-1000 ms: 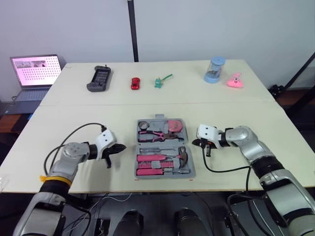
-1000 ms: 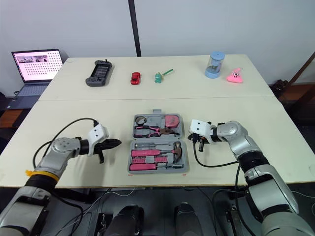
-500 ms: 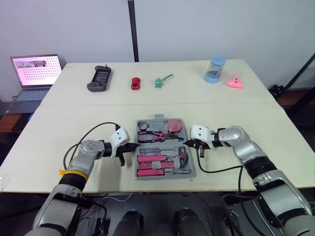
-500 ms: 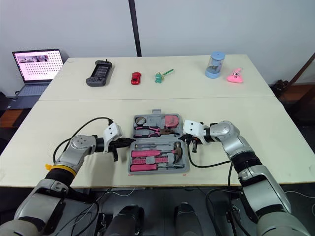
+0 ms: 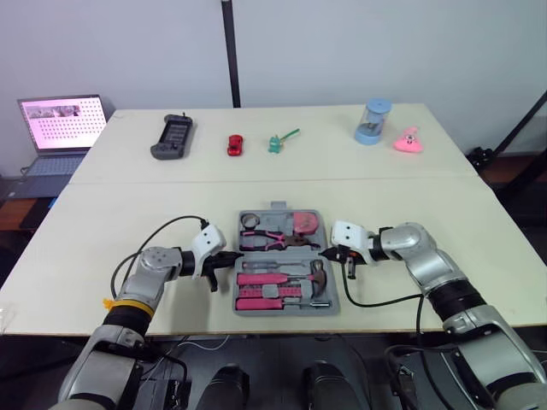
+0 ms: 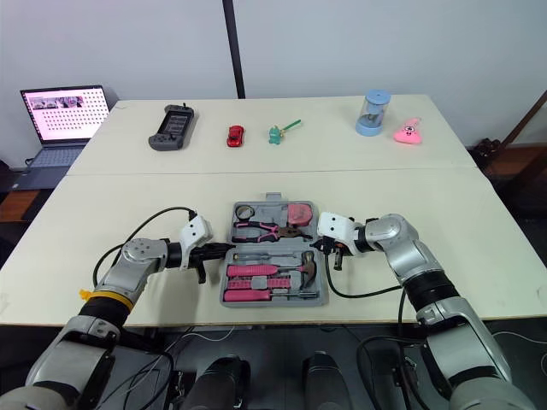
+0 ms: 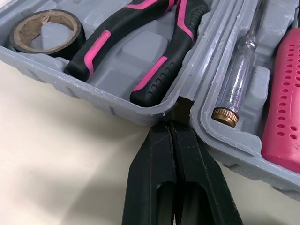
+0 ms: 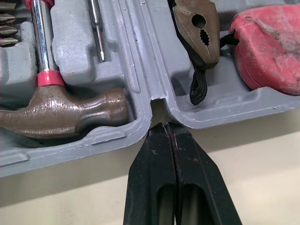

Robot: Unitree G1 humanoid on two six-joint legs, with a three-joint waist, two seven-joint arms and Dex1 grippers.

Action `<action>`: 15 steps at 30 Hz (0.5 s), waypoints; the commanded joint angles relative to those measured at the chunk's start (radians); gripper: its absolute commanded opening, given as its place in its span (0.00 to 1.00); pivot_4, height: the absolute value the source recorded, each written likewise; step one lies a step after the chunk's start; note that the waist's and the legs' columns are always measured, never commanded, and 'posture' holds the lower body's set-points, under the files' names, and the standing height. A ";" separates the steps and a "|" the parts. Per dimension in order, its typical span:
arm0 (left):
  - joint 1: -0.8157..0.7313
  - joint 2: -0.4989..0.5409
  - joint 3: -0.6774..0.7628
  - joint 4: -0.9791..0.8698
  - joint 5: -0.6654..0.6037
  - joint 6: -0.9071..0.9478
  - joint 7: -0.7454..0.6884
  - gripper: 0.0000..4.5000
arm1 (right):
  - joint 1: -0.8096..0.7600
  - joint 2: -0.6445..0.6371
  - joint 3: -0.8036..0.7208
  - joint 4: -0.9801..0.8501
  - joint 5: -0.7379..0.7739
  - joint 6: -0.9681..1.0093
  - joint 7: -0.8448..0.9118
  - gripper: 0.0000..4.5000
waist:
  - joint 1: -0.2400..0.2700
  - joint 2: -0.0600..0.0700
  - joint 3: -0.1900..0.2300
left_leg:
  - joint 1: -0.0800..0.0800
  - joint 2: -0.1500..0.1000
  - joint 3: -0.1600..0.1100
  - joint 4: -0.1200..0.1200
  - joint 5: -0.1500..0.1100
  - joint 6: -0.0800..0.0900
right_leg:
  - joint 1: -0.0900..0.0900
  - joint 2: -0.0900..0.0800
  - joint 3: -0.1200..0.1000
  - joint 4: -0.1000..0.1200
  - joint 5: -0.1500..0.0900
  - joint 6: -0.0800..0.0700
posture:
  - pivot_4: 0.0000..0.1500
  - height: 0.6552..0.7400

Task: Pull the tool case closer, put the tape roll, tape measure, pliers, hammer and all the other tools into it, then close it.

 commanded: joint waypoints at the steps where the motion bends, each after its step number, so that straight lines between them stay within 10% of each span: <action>1: 0.047 -0.020 -0.037 -0.077 -0.009 0.017 -0.031 0.00 | 0.049 0.009 0.016 -0.111 0.039 0.035 0.053 0.00 | 0.000 0.000 0.000 | 0.000 0.000 0.000 0.000 0.000 0.000 | 0.000 0.000 0.000 0.000 0.000 0.000 | 1.00 0.22; 15: 0.122 -0.008 -0.033 -0.180 -0.018 0.087 -0.031 0.00 | 0.101 0.006 0.005 -0.188 0.040 0.109 0.051 0.00 | 0.002 0.000 -0.001 | 0.000 0.000 -0.002 0.000 0.000 0.000 | 0.001 0.000 0.000 0.000 0.000 0.000 | 1.00 0.22</action>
